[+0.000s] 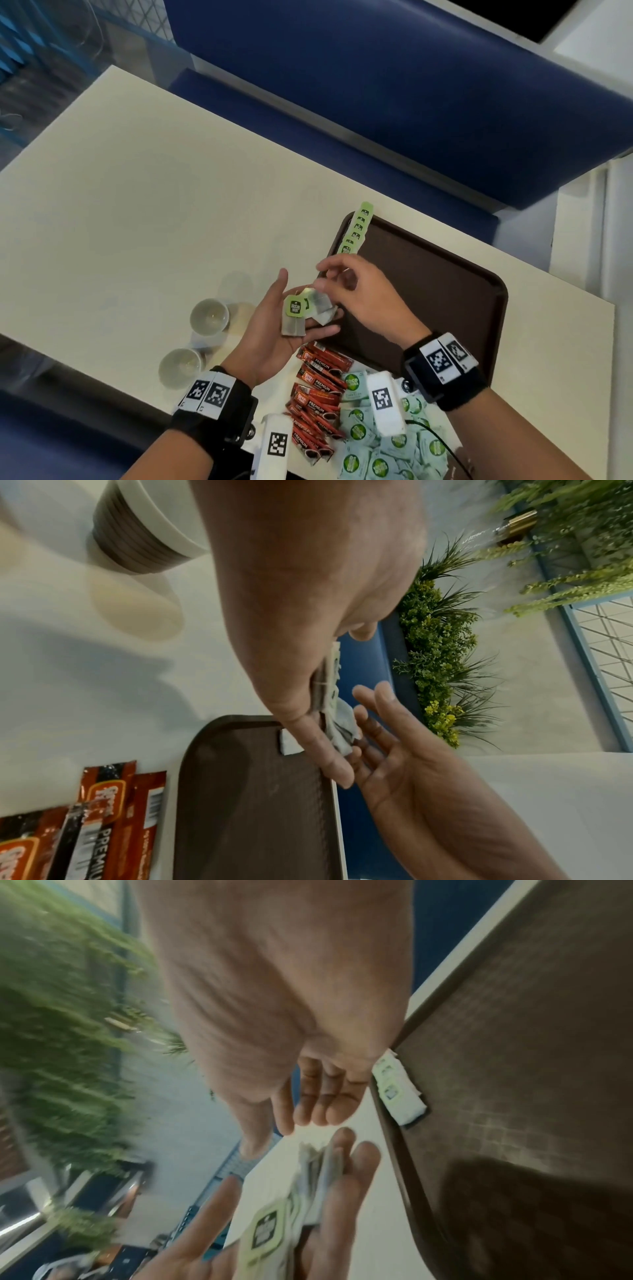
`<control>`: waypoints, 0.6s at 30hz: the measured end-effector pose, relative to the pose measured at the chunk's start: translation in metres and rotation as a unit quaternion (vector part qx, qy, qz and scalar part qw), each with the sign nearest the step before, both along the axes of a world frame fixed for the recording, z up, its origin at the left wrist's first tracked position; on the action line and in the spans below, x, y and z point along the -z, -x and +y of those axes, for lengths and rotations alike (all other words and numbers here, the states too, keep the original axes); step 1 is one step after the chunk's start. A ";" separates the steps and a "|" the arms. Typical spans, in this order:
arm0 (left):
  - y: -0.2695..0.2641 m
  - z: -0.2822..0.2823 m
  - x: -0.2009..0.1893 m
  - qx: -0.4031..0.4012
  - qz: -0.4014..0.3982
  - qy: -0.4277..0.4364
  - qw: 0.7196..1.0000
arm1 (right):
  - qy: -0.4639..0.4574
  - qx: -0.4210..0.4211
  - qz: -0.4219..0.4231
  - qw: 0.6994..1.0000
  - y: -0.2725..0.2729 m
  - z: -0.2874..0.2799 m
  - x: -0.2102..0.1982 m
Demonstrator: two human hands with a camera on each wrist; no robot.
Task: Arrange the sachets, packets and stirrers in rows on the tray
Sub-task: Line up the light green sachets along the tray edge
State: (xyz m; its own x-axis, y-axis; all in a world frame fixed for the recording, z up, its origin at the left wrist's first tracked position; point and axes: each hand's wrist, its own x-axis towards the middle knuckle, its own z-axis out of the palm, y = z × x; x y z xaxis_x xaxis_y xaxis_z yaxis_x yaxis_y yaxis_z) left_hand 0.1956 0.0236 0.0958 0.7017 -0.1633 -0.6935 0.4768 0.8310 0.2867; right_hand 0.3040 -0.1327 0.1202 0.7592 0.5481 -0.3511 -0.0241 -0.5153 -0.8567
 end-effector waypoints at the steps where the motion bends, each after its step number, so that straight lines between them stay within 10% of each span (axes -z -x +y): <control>1: -0.001 -0.002 -0.001 0.007 -0.006 0.000 1.000 | 0.017 -0.024 -0.010 1.000 0.005 0.000 -0.004; 18: 0.003 -0.023 -0.010 0.009 0.011 -0.021 1.000 | 0.112 0.003 -0.049 0.992 0.011 -0.038 -0.022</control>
